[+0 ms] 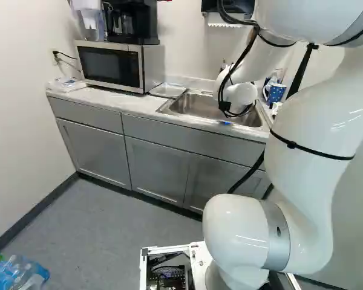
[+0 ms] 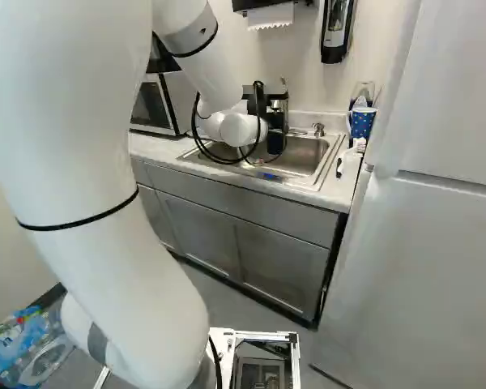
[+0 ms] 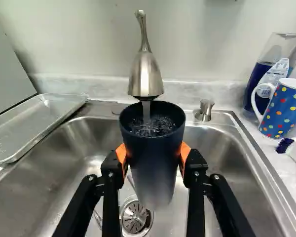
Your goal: Rinse the cup and place it in the tray
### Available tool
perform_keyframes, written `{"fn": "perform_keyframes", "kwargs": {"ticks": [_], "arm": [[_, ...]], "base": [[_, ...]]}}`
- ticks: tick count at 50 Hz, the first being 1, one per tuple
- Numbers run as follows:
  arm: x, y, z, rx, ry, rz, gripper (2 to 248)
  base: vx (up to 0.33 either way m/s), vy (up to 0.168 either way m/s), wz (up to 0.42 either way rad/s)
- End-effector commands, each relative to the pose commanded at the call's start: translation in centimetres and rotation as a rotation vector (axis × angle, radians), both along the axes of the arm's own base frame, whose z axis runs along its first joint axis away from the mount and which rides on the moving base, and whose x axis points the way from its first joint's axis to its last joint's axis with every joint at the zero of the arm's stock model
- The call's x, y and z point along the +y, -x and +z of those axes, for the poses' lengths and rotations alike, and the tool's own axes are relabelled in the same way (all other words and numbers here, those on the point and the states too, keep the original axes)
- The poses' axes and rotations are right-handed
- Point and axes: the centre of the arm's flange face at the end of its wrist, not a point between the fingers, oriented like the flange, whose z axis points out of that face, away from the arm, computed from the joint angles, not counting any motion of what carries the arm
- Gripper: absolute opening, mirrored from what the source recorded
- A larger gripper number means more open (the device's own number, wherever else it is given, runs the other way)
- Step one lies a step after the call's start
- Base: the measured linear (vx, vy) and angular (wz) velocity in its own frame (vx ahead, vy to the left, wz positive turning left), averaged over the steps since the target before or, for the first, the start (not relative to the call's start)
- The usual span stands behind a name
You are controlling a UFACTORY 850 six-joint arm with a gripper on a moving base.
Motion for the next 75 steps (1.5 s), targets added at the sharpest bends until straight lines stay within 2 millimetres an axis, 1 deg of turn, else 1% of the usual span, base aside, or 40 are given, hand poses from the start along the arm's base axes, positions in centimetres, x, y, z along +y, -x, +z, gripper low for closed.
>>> {"fn": "perform_keyframes", "kwargs": {"ticks": [12, 49, 60, 75], "arm": [[1.1, -0.3, 0.0, 0.0, 0.0, 0.021, 122], [6.6, -2.1, 0.0, -0.001, 0.0, 0.13, 122], [8.3, -2.9, 0.0, -0.003, 0.001, 0.163, 122], [10.2, -4.5, 1.1, -0.029, 0.006, 0.202, 122]], "base": [[0.0, 0.0, 0.0], [0.0, 0.0, 0.0], [0.0, 0.0, 0.0], [0.0, 0.0, 0.0]]}}
